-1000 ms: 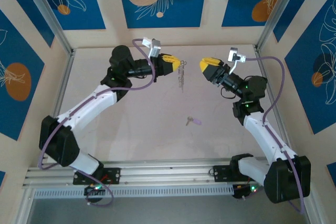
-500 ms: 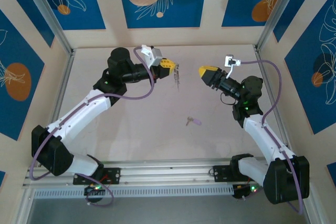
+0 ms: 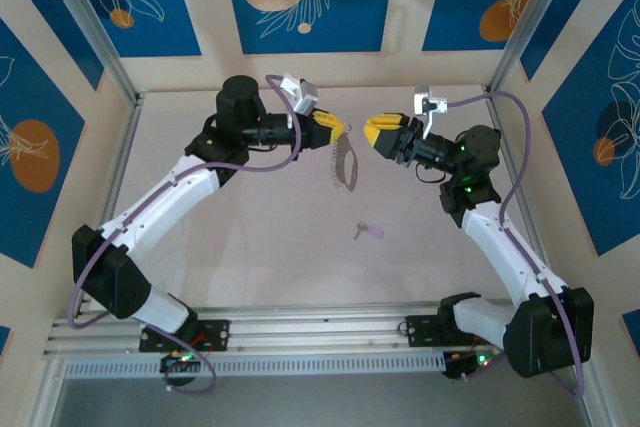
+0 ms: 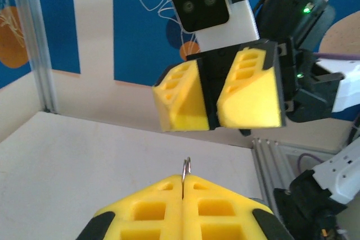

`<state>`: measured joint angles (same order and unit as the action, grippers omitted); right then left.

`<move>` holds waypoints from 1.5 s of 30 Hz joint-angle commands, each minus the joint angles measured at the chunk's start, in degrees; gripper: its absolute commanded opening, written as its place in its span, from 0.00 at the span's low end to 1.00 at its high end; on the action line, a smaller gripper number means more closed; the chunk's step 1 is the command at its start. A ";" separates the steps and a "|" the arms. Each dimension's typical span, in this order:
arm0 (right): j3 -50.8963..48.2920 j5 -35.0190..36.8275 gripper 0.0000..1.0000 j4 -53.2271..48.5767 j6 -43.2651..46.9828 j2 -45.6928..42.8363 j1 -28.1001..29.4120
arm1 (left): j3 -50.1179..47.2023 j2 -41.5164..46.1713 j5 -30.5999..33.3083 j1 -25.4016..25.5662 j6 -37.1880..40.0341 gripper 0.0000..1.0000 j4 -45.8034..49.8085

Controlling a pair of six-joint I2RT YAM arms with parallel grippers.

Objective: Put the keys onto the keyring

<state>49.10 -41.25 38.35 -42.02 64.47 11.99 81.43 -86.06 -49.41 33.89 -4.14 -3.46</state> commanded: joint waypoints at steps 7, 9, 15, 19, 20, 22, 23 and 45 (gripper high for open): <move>3.26 -3.64 0.36 2.71 1.15 2.63 1.44 | 3.12 -1.54 -5.94 0.54 -5.90 0.00 -3.54; 3.61 -3.87 0.35 3.13 0.98 3.22 1.86 | 3.12 -1.69 -6.03 0.56 -6.36 0.00 -4.02; 4.60 -4.51 0.31 3.63 0.98 4.60 2.73 | 3.12 -2.00 -6.18 0.55 -7.27 0.00 -5.30; 4.34 -4.88 0.26 3.74 1.06 4.87 3.00 | 3.10 -2.09 -6.14 0.52 -7.59 0.00 -5.76; 4.13 -4.96 0.25 3.78 1.06 4.77 3.10 | 3.12 -2.18 -6.01 0.52 -7.62 0.00 -5.88; 3.85 -5.06 0.23 3.89 0.98 4.79 3.11 | 3.12 -2.19 -5.96 0.55 -7.67 0.00 -6.09; 3.68 -4.99 0.22 3.77 0.89 4.75 3.13 | 3.12 -2.23 -5.89 0.52 -7.75 0.00 -6.18; 1.97 1.96 0.00 15.12 -5.11 6.04 1.61 | -12.84 1.02 6.11 -1.96 -27.91 0.47 -36.51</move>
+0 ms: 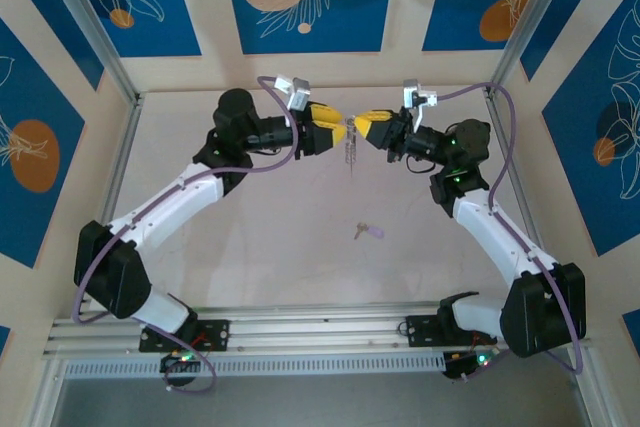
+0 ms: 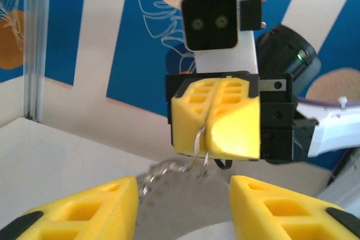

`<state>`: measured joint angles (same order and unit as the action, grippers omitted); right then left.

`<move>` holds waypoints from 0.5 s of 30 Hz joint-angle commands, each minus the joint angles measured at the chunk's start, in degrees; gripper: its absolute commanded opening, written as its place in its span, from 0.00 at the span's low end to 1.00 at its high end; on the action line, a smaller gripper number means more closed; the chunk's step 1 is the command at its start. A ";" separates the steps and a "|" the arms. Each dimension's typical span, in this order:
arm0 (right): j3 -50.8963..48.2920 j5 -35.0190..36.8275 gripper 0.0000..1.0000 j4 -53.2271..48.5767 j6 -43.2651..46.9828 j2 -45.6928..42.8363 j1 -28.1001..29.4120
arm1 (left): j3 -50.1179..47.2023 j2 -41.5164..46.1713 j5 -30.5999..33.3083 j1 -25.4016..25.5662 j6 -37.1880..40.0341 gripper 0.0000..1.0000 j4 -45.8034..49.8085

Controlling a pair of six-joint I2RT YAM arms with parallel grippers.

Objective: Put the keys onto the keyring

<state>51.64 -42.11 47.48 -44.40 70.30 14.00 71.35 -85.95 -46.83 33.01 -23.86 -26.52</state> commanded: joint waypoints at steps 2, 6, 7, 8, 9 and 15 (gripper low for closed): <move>-0.64 3.48 0.00 8.04 -4.18 0.66 -0.54 | -3.98 -0.02 3.59 -1.40 -12.02 0.47 -18.26; -0.31 4.18 0.00 10.52 -5.97 1.88 -0.30 | -4.03 -1.99 2.84 -1.51 -15.74 0.46 -23.48; -0.22 4.22 0.00 10.81 -6.16 2.16 -0.13 | -3.92 -2.39 2.67 -1.51 -16.58 0.46 -24.62; -0.13 4.31 0.00 11.12 -6.37 2.42 0.01 | -3.71 -2.80 2.62 -1.46 -17.27 0.46 -25.65; -0.05 4.31 0.00 11.20 -6.36 2.62 0.18 | -3.52 -3.17 2.34 -1.51 -17.77 0.46 -26.29; 0.57 4.39 0.00 11.53 -6.33 3.66 1.30 | -1.71 -5.21 0.89 -1.38 -20.05 0.45 -28.46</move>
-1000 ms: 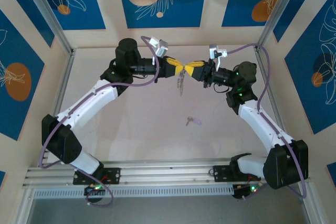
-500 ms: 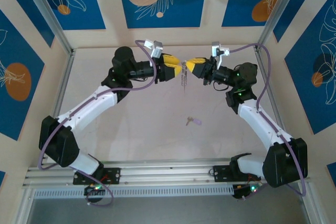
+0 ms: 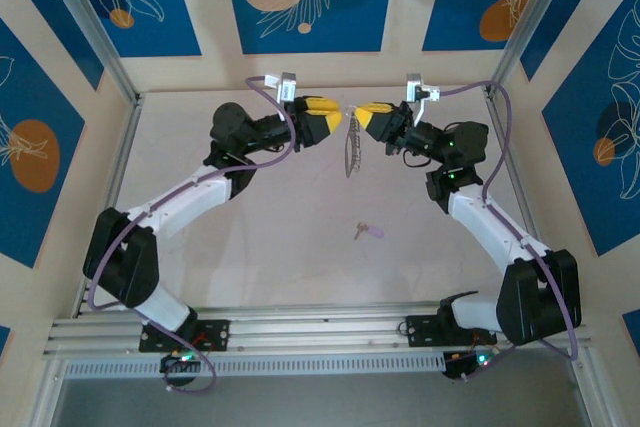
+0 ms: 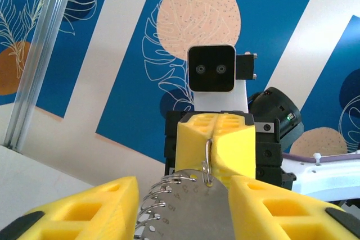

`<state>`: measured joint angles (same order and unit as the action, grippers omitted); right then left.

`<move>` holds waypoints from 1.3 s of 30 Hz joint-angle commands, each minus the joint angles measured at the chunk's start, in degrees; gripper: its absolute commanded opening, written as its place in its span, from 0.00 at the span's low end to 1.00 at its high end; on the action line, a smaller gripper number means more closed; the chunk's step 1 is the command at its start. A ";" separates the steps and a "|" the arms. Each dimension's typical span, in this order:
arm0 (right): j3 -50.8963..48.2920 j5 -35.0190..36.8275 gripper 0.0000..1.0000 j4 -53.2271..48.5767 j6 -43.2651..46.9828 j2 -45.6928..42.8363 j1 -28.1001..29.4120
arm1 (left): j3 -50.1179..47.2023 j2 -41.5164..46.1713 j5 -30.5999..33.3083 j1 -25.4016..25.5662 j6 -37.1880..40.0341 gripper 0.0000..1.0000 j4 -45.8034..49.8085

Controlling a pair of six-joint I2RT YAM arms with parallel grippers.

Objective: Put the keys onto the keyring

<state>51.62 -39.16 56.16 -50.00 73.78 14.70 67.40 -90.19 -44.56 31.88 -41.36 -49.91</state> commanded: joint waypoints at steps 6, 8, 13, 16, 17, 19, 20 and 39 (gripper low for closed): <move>0.87 1.58 0.00 3.08 -0.64 0.82 1.20 | 3.04 -2.00 -2.37 -0.06 -3.54 0.43 -5.98; 0.87 1.67 0.00 3.16 -0.77 1.00 1.28 | 3.36 -2.24 -2.56 0.07 -3.63 0.42 -5.99; 0.94 1.60 0.00 3.15 -0.71 1.10 1.47 | 4.01 -2.84 -2.99 0.36 -3.78 0.38 -5.81; 0.94 1.44 0.00 3.08 -0.67 1.02 1.54 | 4.36 -3.20 -2.99 0.61 -3.90 0.38 -5.81; 0.90 1.43 0.00 3.00 -0.65 1.01 1.52 | 4.56 -3.31 -3.15 0.73 -3.88 0.38 -5.68; 0.86 1.45 0.00 3.06 -0.64 0.91 1.52 | 4.91 -3.53 -3.42 0.95 -3.86 0.37 -5.41; 0.77 1.41 0.00 2.96 -0.57 0.88 1.56 | 5.09 -3.75 -3.52 1.01 -3.73 0.36 -5.30; 0.56 2.24 0.00 1.69 0.43 0.07 1.47 | 3.97 -3.46 -4.34 1.57 -2.32 0.30 -3.18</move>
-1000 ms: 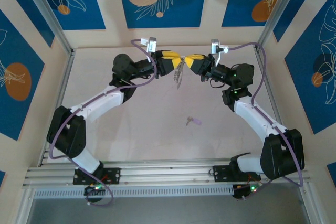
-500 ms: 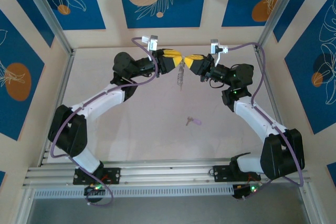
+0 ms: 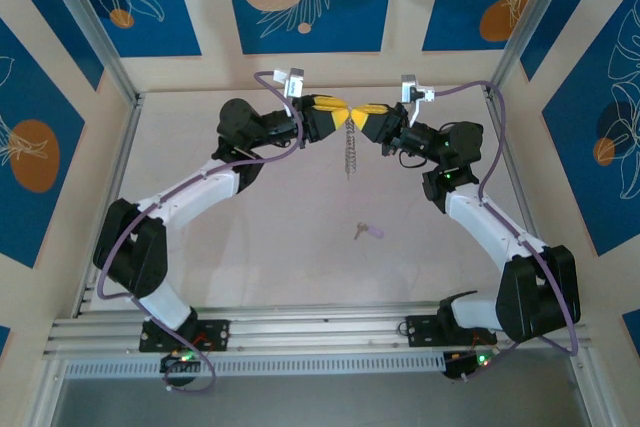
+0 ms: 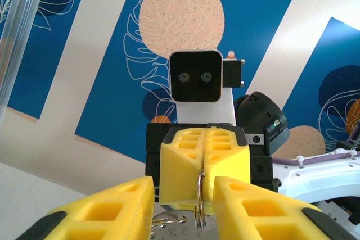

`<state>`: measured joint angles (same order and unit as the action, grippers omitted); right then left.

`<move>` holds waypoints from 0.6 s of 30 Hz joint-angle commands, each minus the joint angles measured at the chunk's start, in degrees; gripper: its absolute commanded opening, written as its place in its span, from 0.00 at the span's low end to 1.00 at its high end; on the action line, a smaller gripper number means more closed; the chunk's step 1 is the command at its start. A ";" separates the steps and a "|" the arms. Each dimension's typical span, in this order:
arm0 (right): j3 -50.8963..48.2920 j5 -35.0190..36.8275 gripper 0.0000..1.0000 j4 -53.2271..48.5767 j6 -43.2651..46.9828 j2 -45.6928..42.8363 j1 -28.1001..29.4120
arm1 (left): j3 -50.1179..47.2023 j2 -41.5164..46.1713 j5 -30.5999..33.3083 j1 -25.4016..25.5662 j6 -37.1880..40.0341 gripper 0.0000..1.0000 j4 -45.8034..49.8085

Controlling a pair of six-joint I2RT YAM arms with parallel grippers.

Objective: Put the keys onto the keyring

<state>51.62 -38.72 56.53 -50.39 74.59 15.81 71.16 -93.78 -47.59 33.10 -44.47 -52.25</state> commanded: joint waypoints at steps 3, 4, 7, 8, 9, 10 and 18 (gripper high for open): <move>0.50 1.89 0.00 1.30 0.83 -0.67 0.36 | 0.21 0.13 -1.30 0.38 0.87 0.25 -0.80; 0.50 1.89 0.00 1.18 0.89 -0.72 0.36 | 0.21 0.09 -1.32 0.43 0.85 0.24 -0.92; 0.37 1.98 0.00 1.08 1.06 -0.76 0.27 | 0.22 0.09 -1.32 0.34 0.88 0.23 -1.08; 0.33 1.99 0.00 1.04 1.02 -0.84 0.27 | 0.21 0.10 -1.28 0.39 0.87 0.23 -1.09; 0.25 2.07 0.00 0.99 1.06 -0.91 0.24 | 0.21 0.12 -1.30 0.37 0.91 0.23 -1.10; 0.24 2.00 0.00 0.98 1.03 -0.93 0.26 | 0.21 0.09 -1.30 0.36 0.87 0.23 -1.10; -0.11 2.07 0.00 0.70 1.18 -1.11 0.01 | -0.06 0.33 -0.75 0.34 1.05 0.29 -1.45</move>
<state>51.62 -38.06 56.29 -50.35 74.59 15.79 71.16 -93.78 -47.81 33.15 -44.51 -51.83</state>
